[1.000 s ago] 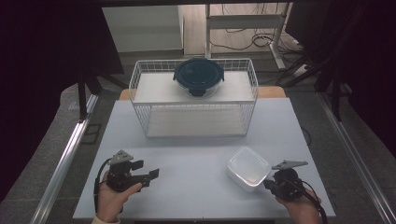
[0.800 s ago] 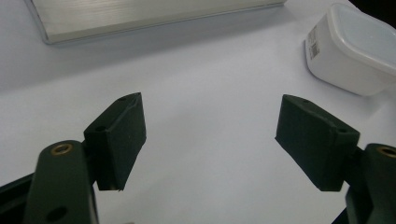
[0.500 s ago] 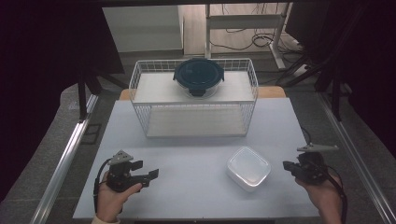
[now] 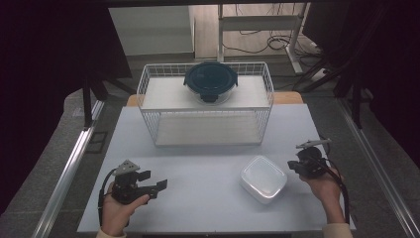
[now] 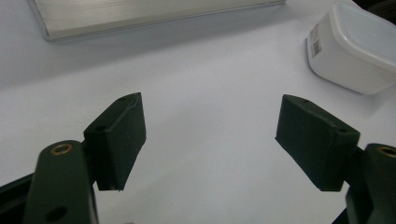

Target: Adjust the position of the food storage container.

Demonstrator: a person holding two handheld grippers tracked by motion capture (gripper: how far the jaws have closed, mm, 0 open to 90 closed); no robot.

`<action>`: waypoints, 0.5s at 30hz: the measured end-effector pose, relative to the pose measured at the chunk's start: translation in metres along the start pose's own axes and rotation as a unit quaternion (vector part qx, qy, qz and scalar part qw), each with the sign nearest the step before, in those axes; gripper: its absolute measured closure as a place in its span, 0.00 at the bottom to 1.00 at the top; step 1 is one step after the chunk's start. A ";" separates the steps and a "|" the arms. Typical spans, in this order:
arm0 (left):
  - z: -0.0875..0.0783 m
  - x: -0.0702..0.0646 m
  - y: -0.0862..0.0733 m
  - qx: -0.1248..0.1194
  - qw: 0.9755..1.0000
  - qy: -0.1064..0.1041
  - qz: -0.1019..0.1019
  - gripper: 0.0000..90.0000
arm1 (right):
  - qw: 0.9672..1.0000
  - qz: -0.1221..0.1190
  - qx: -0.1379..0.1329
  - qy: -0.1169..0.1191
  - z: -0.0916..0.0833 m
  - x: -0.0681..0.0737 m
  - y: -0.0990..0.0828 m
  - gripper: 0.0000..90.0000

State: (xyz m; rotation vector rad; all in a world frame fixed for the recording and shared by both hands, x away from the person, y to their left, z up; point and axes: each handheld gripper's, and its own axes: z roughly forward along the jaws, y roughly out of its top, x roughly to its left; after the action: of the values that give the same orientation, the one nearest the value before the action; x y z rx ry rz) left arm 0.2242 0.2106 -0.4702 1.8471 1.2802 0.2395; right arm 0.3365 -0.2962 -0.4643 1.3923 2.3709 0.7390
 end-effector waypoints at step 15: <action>0.002 -0.002 -0.001 0.003 1.000 -0.002 0.002 0.26 | 0.999 -0.033 0.019 0.029 0.007 0.016 -0.003 0.99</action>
State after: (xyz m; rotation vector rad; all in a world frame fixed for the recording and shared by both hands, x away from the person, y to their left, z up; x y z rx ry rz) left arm 0.2239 0.2084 -0.4711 1.8554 1.2760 0.2344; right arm 0.3302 -0.2811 -0.4719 1.3170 2.4744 0.7304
